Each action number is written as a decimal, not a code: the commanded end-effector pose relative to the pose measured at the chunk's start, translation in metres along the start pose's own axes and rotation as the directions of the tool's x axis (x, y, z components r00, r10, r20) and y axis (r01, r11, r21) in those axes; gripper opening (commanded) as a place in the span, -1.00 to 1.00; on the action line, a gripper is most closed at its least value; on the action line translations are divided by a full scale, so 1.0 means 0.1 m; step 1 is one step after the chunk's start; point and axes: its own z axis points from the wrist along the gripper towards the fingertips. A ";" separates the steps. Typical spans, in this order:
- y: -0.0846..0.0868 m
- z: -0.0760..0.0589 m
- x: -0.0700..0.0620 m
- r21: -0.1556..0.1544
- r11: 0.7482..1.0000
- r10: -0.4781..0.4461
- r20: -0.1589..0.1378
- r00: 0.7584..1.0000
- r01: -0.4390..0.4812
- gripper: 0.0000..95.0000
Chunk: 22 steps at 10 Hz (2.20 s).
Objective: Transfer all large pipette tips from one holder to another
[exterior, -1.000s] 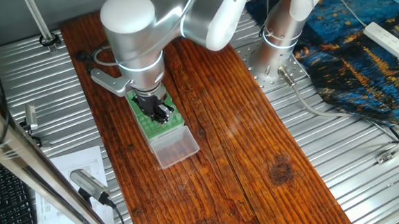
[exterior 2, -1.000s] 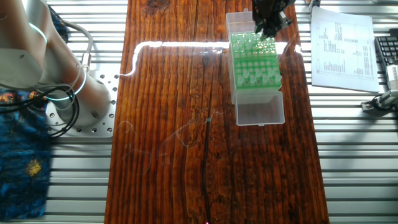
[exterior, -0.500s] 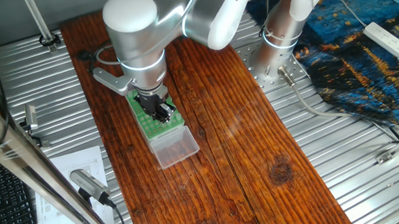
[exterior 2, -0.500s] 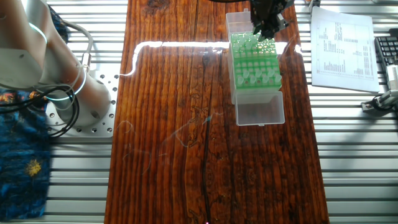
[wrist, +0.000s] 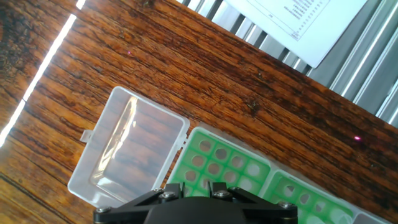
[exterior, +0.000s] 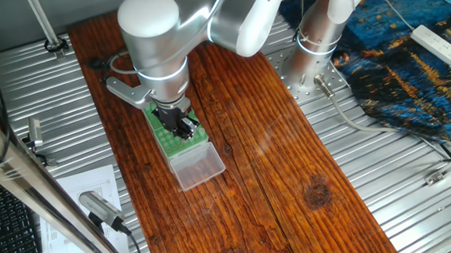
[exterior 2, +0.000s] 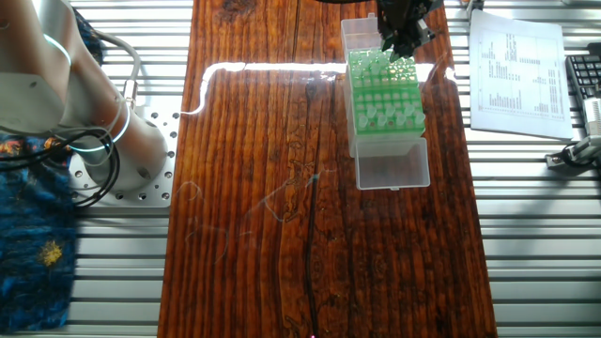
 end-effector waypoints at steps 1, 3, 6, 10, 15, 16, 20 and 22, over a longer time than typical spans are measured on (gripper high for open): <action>-0.01 0.00 0.01 0.002 1.000 0.002 -0.001 1.000 -0.002 -0.60; -0.01 0.01 0.01 0.007 1.000 -0.002 -0.005 1.000 0.002 -0.60; -0.02 0.02 0.01 0.012 1.000 -0.010 -0.009 1.000 0.010 -0.60; -0.02 0.03 0.05 0.014 1.000 -0.020 -0.012 1.000 0.020 -0.60; -0.04 0.06 0.08 0.005 1.000 -0.022 -0.005 1.000 0.022 -0.60; -0.04 0.06 0.08 0.004 1.000 -0.024 -0.005 1.000 0.024 -0.60; -0.04 0.06 0.09 -0.002 1.000 -0.031 -0.008 0.999 0.031 -1.00; -0.04 0.06 0.09 -0.003 0.999 -0.033 -0.008 0.999 0.033 -1.00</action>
